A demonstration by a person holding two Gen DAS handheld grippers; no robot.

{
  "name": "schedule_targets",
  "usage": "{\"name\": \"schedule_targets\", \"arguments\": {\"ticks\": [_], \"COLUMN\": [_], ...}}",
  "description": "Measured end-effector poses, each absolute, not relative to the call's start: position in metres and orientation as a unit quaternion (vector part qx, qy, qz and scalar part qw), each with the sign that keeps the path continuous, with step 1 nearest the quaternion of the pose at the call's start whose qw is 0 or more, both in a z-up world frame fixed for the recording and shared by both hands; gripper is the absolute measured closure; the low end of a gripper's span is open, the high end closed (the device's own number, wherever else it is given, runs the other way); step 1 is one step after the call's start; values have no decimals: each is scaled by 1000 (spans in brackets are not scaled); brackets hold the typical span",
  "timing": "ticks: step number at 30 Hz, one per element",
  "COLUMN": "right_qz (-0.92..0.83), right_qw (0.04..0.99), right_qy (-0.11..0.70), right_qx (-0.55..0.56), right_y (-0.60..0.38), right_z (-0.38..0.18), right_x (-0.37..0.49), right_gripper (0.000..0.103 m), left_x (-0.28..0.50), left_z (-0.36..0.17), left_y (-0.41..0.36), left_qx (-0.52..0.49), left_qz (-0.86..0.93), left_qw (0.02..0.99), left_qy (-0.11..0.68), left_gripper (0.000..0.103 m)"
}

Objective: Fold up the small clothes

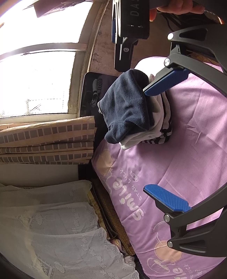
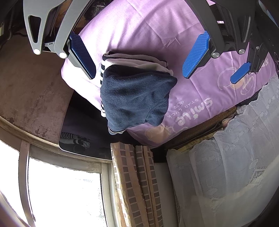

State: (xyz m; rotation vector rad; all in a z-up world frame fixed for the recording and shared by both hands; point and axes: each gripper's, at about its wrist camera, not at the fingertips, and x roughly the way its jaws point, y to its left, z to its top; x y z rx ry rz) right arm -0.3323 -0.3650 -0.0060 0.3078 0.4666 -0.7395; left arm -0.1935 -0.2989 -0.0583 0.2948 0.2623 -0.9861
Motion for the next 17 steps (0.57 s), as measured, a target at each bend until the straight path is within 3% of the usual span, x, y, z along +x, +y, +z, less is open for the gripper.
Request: {"name": "schedule_targets", "arguments": {"ticks": [17], "right_qz": [-354], "right_qw": [896], "right_qy": [221], "right_qx": [152], "right_y": [-369], "right_z": [1], "right_x": [-326], "right_gripper": [4], "left_x": [-190], "left_z": [-59], "left_y": [-301], "left_qx": [134], "left_qz": [-478], "left_qw": [856], "left_qy": [143], "left_gripper": [4]}}
